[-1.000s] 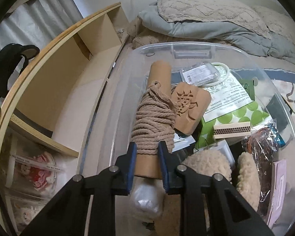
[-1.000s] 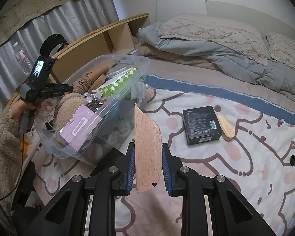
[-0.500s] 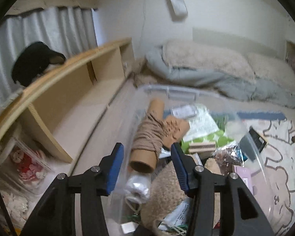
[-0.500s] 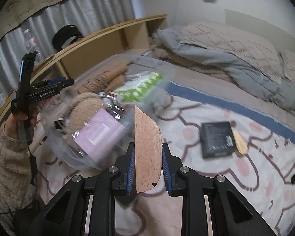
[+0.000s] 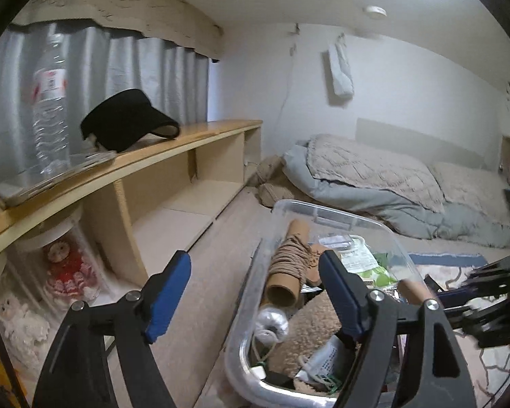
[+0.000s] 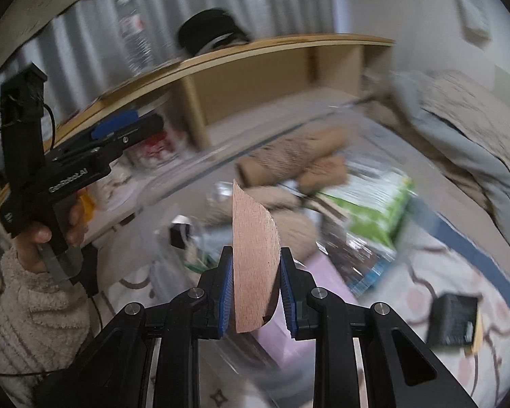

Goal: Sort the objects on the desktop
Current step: 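Open the left gripper to drop the rope-wrapped tube into the bin, then open the right gripper to drop the wooden slat into the bin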

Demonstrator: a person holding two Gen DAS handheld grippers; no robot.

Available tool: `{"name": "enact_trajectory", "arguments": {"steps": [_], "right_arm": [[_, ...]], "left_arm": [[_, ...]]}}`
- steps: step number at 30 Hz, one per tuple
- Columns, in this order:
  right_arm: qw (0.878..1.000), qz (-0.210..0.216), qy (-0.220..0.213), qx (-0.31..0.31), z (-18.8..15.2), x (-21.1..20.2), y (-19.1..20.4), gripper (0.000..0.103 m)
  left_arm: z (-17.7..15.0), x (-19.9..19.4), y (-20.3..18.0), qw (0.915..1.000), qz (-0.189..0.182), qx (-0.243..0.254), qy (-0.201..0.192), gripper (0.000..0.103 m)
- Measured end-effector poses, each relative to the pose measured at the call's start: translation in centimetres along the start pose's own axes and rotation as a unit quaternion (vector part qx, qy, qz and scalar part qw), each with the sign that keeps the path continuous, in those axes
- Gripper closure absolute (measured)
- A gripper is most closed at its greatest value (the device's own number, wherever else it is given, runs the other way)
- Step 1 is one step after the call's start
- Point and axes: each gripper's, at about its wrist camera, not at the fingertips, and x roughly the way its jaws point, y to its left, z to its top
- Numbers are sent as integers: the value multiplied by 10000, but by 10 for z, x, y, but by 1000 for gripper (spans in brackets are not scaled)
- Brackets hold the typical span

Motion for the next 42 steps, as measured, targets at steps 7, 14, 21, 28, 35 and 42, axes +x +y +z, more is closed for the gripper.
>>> {"name": "enact_trajectory", "arguments": {"steps": [7,14,21,28,35,42], "right_arm": [[9980,239,261,-515,25,45,35,77],[9942,333,526,-880,32,73,52,77],[9911,501,837,-905,36,96,60,77],[9966,363,399,-617,38,76,49,42],[9940,805,498,-554,35,75,53,96],[9877,1152,1048,-111,33,105,64,97]], "left_arm": [[-4,-19,17,9998,125,-38,-150,25],[-11,-23,16,9996,213,69,-155,25],[-14,-22,20,9998,181,-40,-122,25],[-15,-23,19,9998,181,19,-111,25],[-13,-22,16,9999,129,21,-94,25],[-14,-23,12,9999,87,44,-43,25]]}}
